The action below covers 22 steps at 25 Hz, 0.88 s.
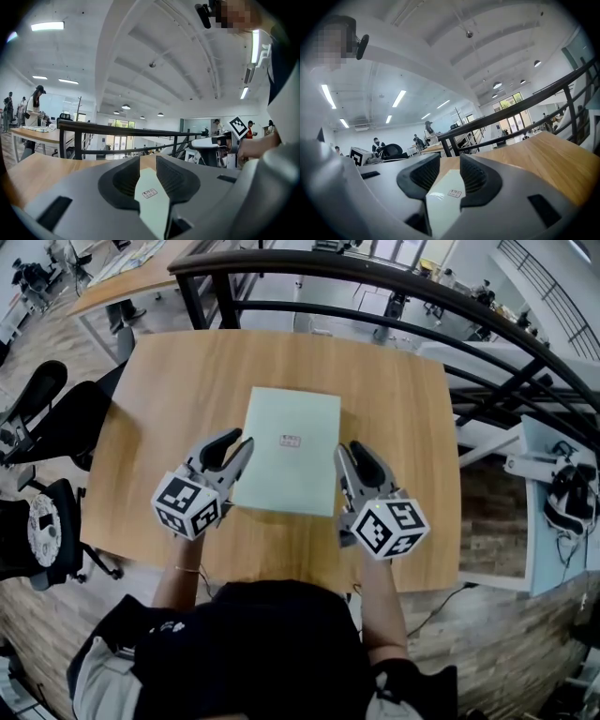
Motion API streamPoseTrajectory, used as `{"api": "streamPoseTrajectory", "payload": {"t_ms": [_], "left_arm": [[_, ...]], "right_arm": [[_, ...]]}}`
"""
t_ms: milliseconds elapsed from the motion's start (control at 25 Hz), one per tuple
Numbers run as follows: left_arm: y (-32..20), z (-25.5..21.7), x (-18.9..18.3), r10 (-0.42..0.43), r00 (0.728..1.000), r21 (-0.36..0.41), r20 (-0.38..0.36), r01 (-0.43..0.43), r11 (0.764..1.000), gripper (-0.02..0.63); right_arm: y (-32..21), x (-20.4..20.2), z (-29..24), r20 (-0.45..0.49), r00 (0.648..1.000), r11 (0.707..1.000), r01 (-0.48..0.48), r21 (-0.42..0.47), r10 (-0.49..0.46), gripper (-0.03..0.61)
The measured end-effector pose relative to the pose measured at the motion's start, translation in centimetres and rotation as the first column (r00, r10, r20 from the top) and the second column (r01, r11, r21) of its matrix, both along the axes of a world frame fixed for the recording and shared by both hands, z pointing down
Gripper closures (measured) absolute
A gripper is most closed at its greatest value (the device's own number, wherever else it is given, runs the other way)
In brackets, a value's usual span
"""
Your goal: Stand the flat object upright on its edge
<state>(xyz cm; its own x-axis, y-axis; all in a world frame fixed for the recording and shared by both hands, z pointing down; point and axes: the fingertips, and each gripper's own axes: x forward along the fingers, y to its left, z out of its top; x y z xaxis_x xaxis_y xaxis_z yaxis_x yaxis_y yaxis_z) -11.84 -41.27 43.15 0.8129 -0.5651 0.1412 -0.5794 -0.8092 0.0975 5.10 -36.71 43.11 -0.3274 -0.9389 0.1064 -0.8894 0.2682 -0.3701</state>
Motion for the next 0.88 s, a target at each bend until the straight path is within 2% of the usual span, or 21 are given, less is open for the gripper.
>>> {"api": "streamPoseTrajectory", "payload": {"t_ms": [40,80,320,520,760,880], "left_arm": [[-0.4,0.4,0.1,0.004,1.0,-0.011,0.003,-0.004,1.0,0.515],[-0.8,0.9,0.3,0.009,1.0,-0.024,0.006,-0.009,1.0,0.508],[-3.3,3.9,1.4,0.044,0.998,-0.101,0.048,-0.039,0.994,0.4],[-5.3,5.3,1.3,0.007,0.999,-0.149,0.038,-0.001,0.989,0.387],[-7.6,8.4,1.1,-0.003,0.997,-0.213,0.082,0.02,0.977,0.355],[-8.8,10.1,0.8,-0.014,0.995,-0.254,0.099,0.039,0.966,0.345]], "right_arm": [[-0.4,0.1,0.3,0.004,1.0,1.0,0.0,-0.01,0.0,0.435],[-0.7,0.2,0.6,0.006,1.0,1.0,-0.001,-0.023,0.001,0.425],[-3.1,1.2,3.0,-0.026,0.999,0.995,-0.032,-0.091,0.03,0.42],[-4.6,2.7,5.3,-0.087,0.992,0.984,-0.098,-0.145,0.086,0.413],[-6.5,3.3,7.5,-0.107,0.991,0.978,-0.104,-0.181,0.085,0.405],[-7.3,3.5,9.1,-0.111,0.991,0.967,-0.104,-0.234,0.079,0.387]]}}
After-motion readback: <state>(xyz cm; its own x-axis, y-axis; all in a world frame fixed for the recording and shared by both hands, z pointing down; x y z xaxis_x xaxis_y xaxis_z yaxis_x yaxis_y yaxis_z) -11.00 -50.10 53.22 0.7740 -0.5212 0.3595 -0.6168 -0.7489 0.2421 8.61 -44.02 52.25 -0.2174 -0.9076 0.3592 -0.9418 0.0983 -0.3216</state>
